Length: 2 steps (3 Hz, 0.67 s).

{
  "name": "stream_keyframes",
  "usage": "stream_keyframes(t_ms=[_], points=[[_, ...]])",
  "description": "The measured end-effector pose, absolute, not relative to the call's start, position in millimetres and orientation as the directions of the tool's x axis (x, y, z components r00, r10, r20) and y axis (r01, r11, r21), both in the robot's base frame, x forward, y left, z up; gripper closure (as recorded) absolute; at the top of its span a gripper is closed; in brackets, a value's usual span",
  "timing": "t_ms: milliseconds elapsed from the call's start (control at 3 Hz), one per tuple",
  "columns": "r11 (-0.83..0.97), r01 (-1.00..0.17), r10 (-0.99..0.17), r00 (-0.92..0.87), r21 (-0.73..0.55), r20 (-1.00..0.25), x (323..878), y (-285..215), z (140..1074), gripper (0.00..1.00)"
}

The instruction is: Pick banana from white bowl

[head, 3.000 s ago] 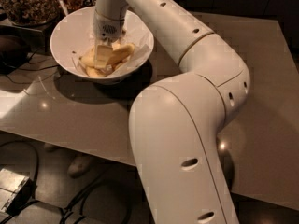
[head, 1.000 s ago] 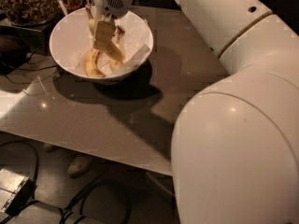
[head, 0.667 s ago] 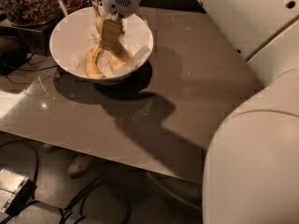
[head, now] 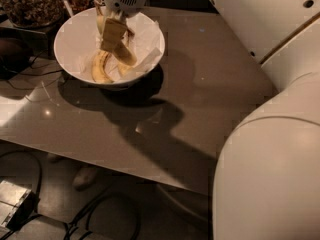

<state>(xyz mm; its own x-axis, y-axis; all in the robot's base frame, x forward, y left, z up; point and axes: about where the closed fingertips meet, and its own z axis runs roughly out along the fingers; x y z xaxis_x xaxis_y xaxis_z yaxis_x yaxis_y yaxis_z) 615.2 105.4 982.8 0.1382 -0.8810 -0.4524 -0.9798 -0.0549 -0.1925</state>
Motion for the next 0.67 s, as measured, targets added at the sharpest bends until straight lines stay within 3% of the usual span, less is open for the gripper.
stream_keyframes(t_ms=[667], points=[[0.018, -0.981, -0.876, 0.077, -0.191, -0.477, 588, 86, 998, 1.00]])
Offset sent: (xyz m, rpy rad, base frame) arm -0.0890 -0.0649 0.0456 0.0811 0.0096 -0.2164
